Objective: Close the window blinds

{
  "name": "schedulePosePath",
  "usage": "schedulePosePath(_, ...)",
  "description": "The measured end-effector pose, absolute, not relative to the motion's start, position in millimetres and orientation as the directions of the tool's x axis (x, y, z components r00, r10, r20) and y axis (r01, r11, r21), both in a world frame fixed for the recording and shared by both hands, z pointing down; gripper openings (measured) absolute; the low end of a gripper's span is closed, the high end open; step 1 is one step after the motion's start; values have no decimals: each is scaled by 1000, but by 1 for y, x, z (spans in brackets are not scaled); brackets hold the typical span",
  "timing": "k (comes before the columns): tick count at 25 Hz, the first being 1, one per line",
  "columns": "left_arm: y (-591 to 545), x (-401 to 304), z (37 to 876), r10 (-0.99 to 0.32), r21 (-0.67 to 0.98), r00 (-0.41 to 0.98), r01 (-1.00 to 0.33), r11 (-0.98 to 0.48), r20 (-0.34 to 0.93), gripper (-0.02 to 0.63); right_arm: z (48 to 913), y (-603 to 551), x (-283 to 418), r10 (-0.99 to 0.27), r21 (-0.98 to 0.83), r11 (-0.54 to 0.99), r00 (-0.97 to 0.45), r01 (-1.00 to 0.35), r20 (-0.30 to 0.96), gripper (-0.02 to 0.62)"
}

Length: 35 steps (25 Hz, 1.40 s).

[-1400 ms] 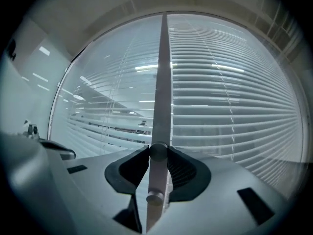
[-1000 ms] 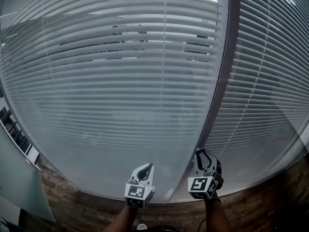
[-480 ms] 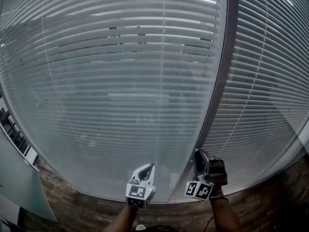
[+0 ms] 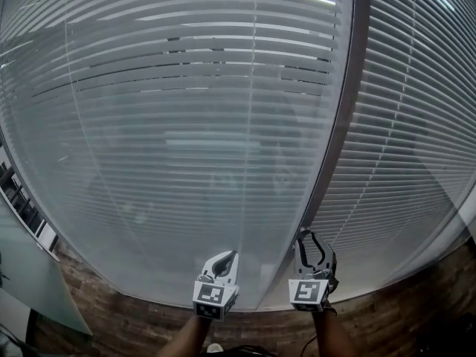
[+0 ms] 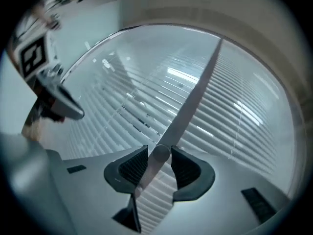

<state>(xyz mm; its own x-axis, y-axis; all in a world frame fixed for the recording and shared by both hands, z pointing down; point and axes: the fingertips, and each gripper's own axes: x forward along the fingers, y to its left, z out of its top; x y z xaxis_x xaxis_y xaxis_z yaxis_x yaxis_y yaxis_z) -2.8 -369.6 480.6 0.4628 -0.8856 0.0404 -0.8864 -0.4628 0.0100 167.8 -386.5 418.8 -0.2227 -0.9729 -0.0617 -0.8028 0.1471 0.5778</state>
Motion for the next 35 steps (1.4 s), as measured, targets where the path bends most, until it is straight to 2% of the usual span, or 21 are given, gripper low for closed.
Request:
schedulePosePath(3,-369,-3,480,-886,10,462,-887,-462,40,0,418,-391,174,-975,268,193,-215,-944,-55,153)
schedulePosePath(6,-367,-1,479,-883,10,466,-885,-466,51,0,422,-398,176,-973,101,210,-218,-972,-78,155)
schedulePosePath(12,-366,-4,477,-887,4,460,-888,-460,36,0,425,-408,184,-987,39,155,-157,-987,-37,146)
schedulePosePath(13,-365,-5,477,-888,5,458,-889,-458,36,0,425,-408,184,-986,34,162,-163,-986,-39,127)
schedulePosePath(18,-364,-9,478,-892,8,451,-893,-451,43,0,424,-406,183,-981,52,183,-185,-982,-55,126)
schedulePosePath(21,-364,-9,479,-890,9,453,-891,-454,45,0,423,-407,182,-983,125,164,-172,-978,-58,124)
schedulePosePath(26,-364,-14,485,-892,5,448,-894,-449,58,0,421,-405,175,-980,491,143,-192,-859,-49,124)
schedulePosePath(30,-365,-20,485,-898,7,436,-899,-437,62,0,423,-402,172,-984,720,119,-177,-684,-5,126)
schedulePosePath(35,-367,-19,483,-895,7,443,-896,-443,58,0,427,-404,168,-990,939,65,-140,-337,18,126)
